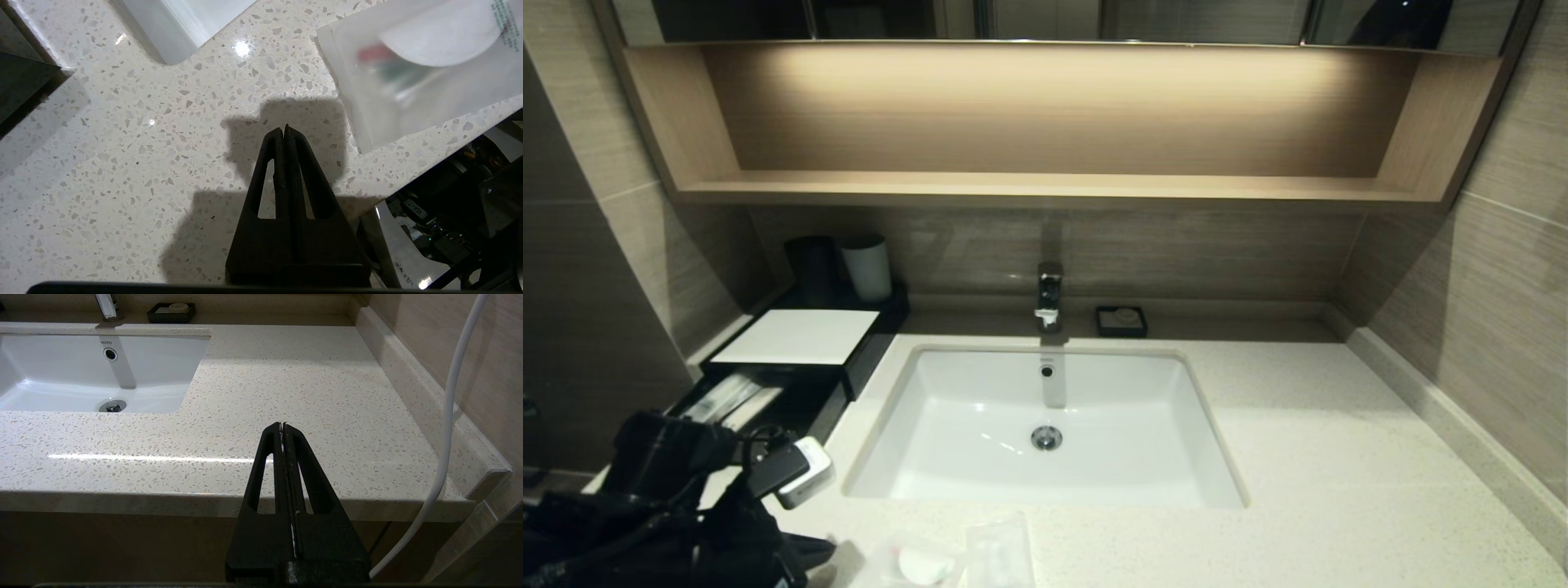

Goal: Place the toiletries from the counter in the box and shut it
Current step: Pick up the bathroom toiletry

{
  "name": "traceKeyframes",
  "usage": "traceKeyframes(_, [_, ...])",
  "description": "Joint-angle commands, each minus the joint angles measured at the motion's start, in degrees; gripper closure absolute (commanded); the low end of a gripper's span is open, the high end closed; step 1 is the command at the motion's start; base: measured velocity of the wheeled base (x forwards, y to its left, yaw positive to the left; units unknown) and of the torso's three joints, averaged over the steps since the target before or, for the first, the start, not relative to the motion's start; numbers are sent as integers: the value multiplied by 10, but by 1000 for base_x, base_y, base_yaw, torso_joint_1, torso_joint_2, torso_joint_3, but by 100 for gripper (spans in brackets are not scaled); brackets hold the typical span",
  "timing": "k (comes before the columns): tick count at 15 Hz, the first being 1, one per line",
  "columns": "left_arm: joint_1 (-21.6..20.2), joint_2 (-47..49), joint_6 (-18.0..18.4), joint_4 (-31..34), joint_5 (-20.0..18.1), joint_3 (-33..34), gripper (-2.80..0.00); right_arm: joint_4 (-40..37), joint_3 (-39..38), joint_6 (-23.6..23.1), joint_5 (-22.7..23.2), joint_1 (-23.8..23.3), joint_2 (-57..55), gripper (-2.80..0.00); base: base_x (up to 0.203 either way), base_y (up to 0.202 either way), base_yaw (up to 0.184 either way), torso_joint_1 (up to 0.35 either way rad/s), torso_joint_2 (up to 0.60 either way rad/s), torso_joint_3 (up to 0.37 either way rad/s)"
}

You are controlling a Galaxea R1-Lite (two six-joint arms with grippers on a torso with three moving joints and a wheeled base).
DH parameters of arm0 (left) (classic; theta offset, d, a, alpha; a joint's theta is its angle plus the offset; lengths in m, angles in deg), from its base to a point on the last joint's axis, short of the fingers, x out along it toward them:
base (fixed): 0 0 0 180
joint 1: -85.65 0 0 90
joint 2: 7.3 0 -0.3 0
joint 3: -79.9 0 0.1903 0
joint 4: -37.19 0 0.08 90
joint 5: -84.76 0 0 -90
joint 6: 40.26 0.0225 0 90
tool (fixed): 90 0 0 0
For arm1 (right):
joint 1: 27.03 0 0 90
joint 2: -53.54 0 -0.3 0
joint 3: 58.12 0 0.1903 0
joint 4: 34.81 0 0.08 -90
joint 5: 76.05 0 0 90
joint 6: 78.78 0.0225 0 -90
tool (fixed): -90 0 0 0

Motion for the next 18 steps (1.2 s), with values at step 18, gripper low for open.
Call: traceKeyframes(18, [290,91,-542,500,110,-428,0,0,-1,0,0,0,1,0,0,0,0,0,0,0])
